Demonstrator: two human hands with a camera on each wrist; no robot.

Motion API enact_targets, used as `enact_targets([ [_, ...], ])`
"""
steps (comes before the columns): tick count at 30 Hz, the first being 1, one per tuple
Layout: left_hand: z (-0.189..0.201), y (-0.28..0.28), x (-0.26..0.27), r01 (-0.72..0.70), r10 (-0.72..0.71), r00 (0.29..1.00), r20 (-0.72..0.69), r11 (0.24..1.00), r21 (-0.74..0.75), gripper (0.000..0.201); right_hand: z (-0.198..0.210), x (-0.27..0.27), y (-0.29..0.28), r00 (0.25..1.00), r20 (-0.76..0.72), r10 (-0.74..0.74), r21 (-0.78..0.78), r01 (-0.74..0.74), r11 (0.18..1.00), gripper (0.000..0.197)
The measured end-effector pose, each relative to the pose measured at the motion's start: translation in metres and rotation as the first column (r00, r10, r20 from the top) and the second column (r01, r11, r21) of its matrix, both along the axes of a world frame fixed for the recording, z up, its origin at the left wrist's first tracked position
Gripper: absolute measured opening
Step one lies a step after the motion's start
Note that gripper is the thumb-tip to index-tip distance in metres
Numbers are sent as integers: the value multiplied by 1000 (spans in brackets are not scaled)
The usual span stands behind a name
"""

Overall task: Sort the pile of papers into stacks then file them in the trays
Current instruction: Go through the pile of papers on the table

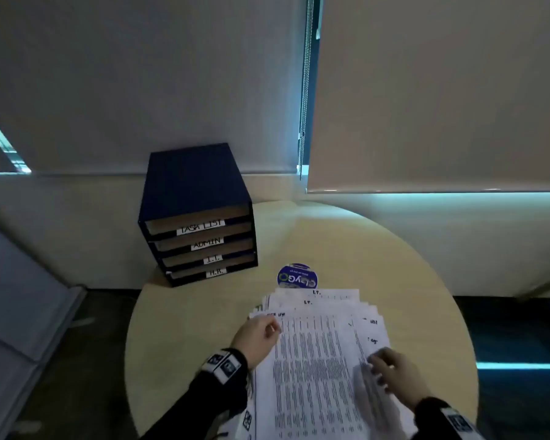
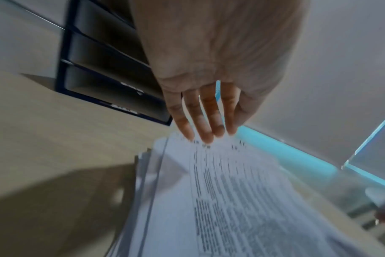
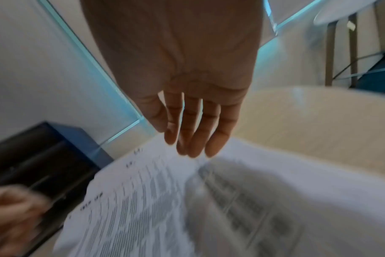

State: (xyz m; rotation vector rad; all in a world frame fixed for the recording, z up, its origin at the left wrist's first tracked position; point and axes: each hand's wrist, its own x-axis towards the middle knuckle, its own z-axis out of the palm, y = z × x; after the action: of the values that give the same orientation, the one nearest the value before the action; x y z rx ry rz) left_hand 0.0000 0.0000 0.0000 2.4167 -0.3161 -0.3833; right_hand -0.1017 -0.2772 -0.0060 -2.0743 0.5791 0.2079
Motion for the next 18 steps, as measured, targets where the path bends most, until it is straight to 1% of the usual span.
enact_targets([
  [1, -9, -9, 7, 24, -26, 999, 29, 998, 64, 12, -13, 8, 5, 1000, -3, 23, -33, -23, 999, 15],
  [3, -16, -22, 18, 85, -104, 993, 62, 965, 248, 24, -21, 19, 16, 996, -77, 47, -109, -55, 993, 5],
  [4, -17, -26, 20, 100, -131, 989, 68, 932, 349, 34, -25, 23, 22, 990, -131, 59, -137, -77, 988, 10],
  [5, -23, -26, 26, 107, -152, 986, 66, 890, 442, 44, -33, 27, 26, 983, -170, 70, -169, -99, 981, 21],
  [6, -26, -25, 28, 106, -155, 986, 55, 857, 504, 52, -38, 27, 29, 975, -210, 77, -211, -122, 970, 29],
  [7, -30, -22, 31, 103, -155, 987, 48, 829, 550, 58, -41, 27, 30, 971, -226, 73, -250, -131, 959, 32],
  [8, -30, -20, 34, 105, -158, 987, 41, 808, 579, 60, -42, 27, 32, 971, -232, 60, -280, -125, 952, 31],
  [10, -29, -20, 37, 93, -180, 980, 80, 781, 618, 56, -44, 26, 36, 971, -236, 34, -303, -107, 947, 26],
  [12, -29, -19, 39, 74, -223, 962, 158, 768, 636, 48, -46, 25, 39, 971, -235, 32, -322, -109, 940, 24],
  [15, -28, -14, 41, 46, -242, 940, 241, 789, 612, 31, -47, 23, 36, 970, -241, 32, -287, -102, 952, 21],
  [17, -29, -9, 45, 55, -277, 918, 283, 797, 602, 19, -46, 24, 29, 968, -248, 43, -246, -105, 964, 22],
  [18, -28, -5, 45, 71, -300, 906, 297, 802, 593, 17, -46, 25, 26, 969, -239, 53, -235, -111, 966, 21],
])
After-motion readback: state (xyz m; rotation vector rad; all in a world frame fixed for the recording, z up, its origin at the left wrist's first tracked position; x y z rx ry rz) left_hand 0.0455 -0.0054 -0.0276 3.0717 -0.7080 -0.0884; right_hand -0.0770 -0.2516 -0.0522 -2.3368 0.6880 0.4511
